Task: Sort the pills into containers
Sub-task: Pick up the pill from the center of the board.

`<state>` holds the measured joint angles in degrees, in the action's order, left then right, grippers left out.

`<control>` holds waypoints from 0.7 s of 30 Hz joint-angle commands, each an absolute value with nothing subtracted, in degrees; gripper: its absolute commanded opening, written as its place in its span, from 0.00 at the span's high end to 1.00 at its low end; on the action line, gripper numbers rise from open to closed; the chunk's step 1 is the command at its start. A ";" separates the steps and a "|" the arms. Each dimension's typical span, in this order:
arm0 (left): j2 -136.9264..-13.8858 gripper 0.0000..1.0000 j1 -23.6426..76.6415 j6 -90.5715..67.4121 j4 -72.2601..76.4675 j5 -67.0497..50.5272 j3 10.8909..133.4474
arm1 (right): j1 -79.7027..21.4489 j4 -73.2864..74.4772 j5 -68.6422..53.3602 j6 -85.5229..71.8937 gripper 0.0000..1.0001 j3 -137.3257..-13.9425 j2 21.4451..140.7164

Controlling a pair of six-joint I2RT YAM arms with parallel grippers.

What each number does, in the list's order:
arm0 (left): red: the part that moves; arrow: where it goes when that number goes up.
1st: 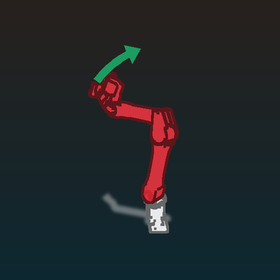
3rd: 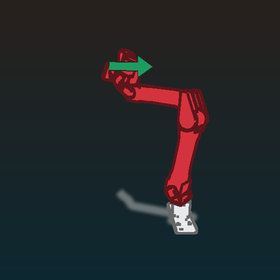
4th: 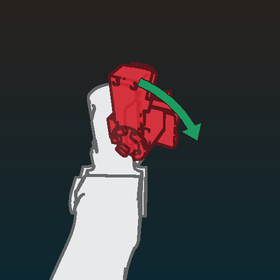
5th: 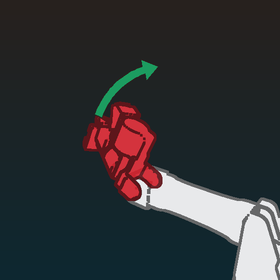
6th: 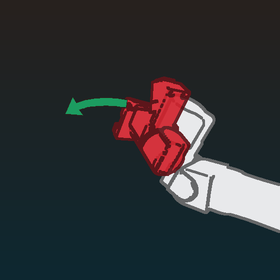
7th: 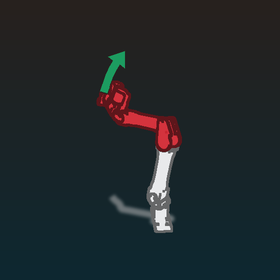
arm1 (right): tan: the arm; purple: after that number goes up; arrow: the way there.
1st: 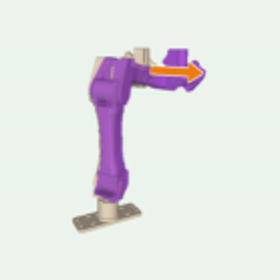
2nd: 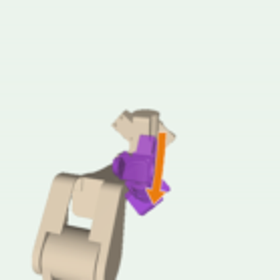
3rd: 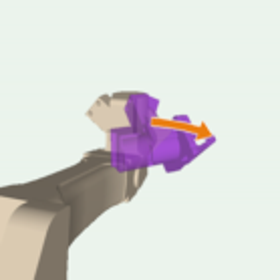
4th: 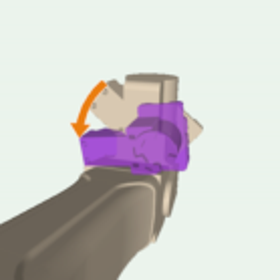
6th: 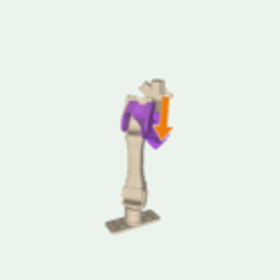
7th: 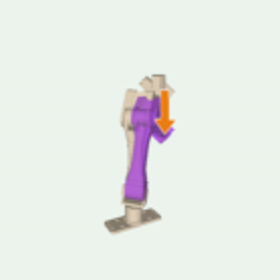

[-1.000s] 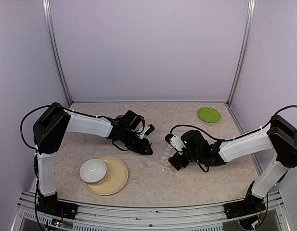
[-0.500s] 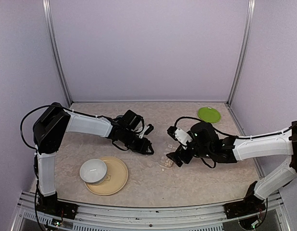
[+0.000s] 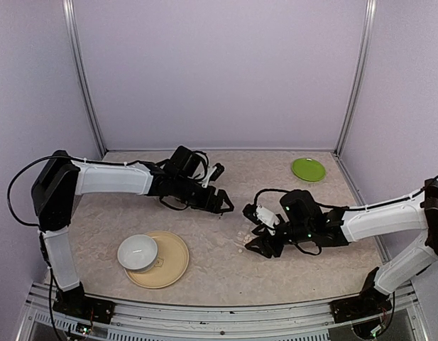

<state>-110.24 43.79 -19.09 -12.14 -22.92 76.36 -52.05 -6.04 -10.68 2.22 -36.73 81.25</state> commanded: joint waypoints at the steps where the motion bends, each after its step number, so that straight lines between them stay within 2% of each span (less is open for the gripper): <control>1: -105.46 0.03 43.68 -19.88 -10.05 -21.53 74.39 | -53.19 -7.88 -11.29 1.53 0.46 -36.08 84.54; 10: -101.13 0.01 43.85 -20.73 -8.83 -19.61 70.81 | -55.86 -8.15 -10.03 1.98 0.59 -39.25 91.99; 21: -99.68 0.01 43.87 -20.74 -8.88 -17.98 69.54 | -55.96 -8.86 -3.97 0.92 0.61 -41.75 96.03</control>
